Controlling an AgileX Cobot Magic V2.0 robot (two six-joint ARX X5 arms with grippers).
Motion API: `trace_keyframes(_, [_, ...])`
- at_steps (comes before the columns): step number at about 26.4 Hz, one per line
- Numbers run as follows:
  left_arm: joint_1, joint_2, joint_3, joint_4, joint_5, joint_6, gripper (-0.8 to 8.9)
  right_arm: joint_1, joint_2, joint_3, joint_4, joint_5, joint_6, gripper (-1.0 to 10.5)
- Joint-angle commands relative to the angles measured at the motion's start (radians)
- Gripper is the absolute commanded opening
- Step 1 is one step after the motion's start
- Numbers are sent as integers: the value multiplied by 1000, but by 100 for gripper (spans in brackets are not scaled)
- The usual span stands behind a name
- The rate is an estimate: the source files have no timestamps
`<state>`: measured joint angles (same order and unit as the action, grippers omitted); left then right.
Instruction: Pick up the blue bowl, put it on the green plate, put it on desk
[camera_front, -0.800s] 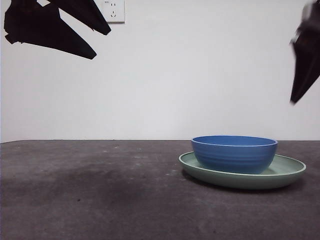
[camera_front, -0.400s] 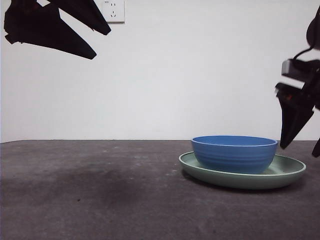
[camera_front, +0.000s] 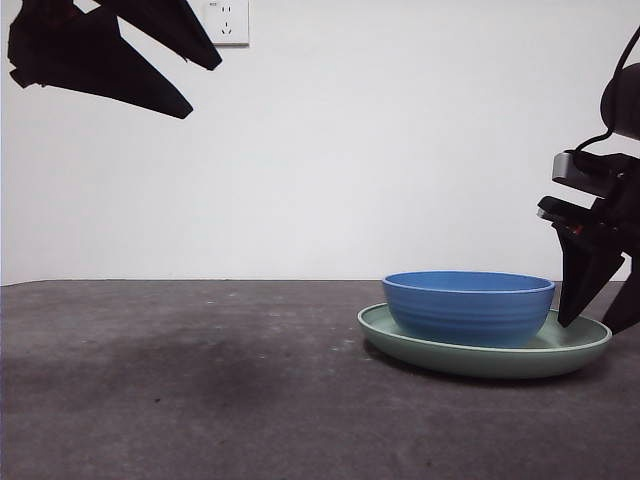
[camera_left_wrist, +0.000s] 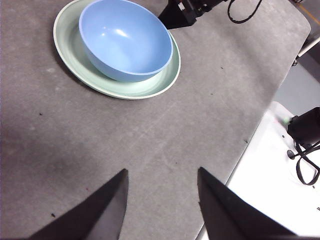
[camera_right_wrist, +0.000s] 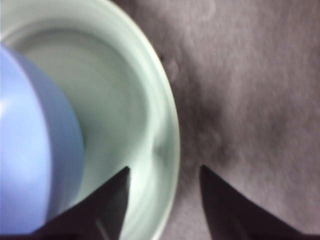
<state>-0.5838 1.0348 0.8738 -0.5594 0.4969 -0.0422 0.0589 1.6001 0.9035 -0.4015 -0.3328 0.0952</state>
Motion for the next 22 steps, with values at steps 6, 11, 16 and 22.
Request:
trace_keyframes(6, [-6,4,8,2,6,-3,226,2,38,17,15,-7,11,95])
trace_keyframes(11, [-6,4,8,-1,6,-3,226,2,38,17,24,-7,11,9])
trace_keyframes(16, [-6,4,8,-1,6,-4,226,-3,38,17,35,-9,37,9])
trace_keyframes(22, [-6,4,8,-2,6,-4,226,-3,11,17,40,-49,53,9])
